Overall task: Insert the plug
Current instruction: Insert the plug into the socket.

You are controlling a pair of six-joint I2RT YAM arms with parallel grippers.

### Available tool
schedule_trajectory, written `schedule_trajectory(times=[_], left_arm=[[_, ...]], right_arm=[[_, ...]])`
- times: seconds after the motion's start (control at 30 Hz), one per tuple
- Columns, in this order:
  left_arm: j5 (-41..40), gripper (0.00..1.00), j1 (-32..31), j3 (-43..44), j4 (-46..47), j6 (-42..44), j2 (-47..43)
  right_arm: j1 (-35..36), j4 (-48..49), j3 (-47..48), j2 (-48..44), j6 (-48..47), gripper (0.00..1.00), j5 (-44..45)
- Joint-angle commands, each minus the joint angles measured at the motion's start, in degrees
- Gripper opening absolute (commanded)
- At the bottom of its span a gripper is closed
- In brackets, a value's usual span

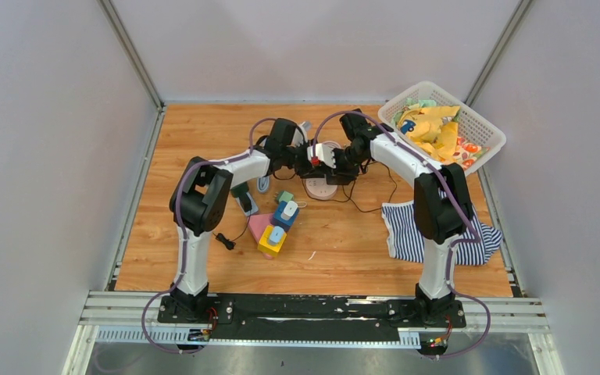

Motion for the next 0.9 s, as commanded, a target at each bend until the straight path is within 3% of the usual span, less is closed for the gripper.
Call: schedule_trajectory(times=[0.0, 0.1, 0.37, 0.57, 0.73, 0.87], left_arm=[[-0.9, 0.48, -0.4, 2.1, 1.5, -0.9, 2.3], [-0.3, 0.47, -0.4, 2.3, 1.5, -1.6, 3.8], [-5.5, 0.31, 0.1, -5.6, 1.5, 1.3, 2.5], [-6.8, 0.26, 0.3, -7.6, 1.3, 3.2, 4.0], [-12.8, 0.21, 0.2, -2.8, -10.4, 10.7, 5.3], [-15.6, 0.13, 0.2, -2.3, -12.3, 12.5, 5.3]], right_arm=[[0.5, 1.1, 1.1, 1.1, 0.6, 0.0, 0.9], [0.5, 1.4, 1.2, 1.0, 1.0, 0.0, 0.9], [-0.1, 2.7, 1.1, 0.4, 2.2, 0.0, 0.2], [-0.1, 3.5, 2.1, 0.8, 3.0, 0.0, -0.2], [-0.6, 5.2, 2.5, 0.2, 4.3, 0.0, -1.7], [-1.2, 7.5, 2.4, -0.2, 5.8, 0.0, -3.5]])
